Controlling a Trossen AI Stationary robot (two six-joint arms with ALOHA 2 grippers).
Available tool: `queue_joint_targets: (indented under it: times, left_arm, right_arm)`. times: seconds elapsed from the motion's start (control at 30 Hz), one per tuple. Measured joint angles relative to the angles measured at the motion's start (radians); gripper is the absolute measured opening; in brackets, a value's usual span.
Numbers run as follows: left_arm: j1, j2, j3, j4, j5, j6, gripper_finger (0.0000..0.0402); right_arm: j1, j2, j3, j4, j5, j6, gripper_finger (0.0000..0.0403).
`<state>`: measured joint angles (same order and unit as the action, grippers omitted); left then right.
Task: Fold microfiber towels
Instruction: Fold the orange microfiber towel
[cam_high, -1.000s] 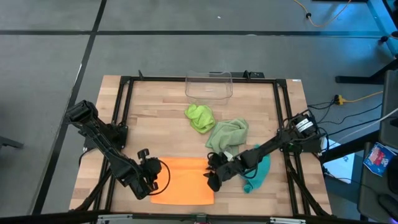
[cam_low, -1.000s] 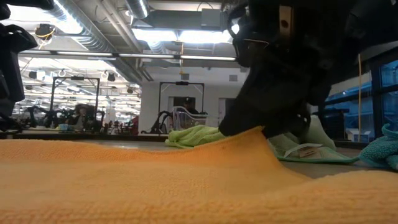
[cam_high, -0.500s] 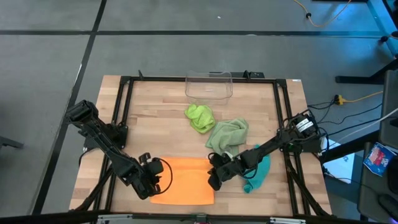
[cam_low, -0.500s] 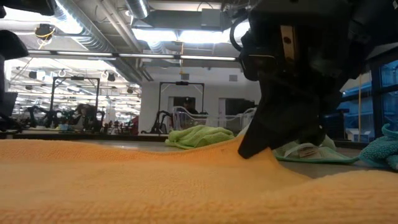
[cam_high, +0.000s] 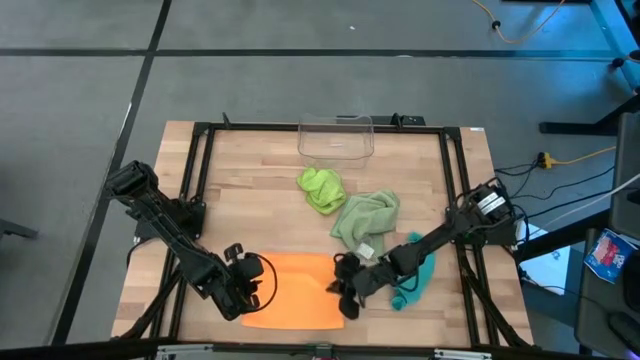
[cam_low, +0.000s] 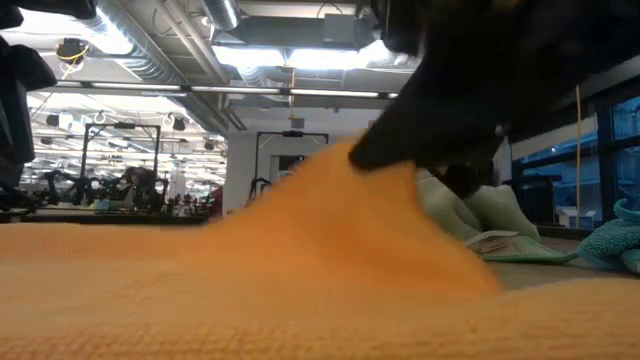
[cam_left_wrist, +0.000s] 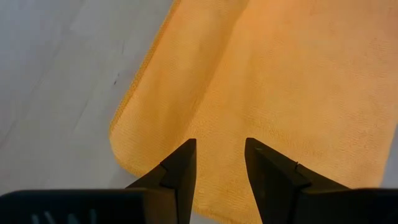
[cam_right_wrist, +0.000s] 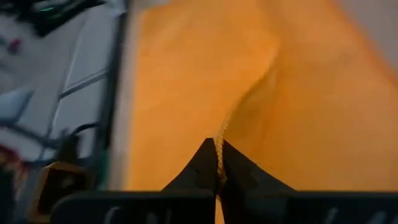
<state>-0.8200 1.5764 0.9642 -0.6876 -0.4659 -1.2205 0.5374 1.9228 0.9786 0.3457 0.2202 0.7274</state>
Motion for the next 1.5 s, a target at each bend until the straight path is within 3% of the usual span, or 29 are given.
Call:
queue_joint_targets:
  times: [0.63,0.97,1.37,1.5]
  left_arm:
    - [0.038,0.000,0.000,0.012,-0.032,0.046,0.0129]
    - [0.039,0.000,0.000,0.127,0.045,0.081,0.0129]
    - [0.039,0.000,0.000,0.136,0.030,0.078,0.0129]
    - [0.039,0.000,0.000,0.137,0.076,0.050,0.0129]
  right_arm:
    - [0.076,0.000,0.000,-0.015,-0.092,0.051,0.0004]
    - [0.076,0.000,-0.001,-0.051,-0.091,0.109,0.0004]
    - [0.076,0.060,-0.001,-0.056,-0.117,0.156,0.0004]
    - [0.075,0.067,-0.001,-0.069,-0.133,0.164,0.0004]
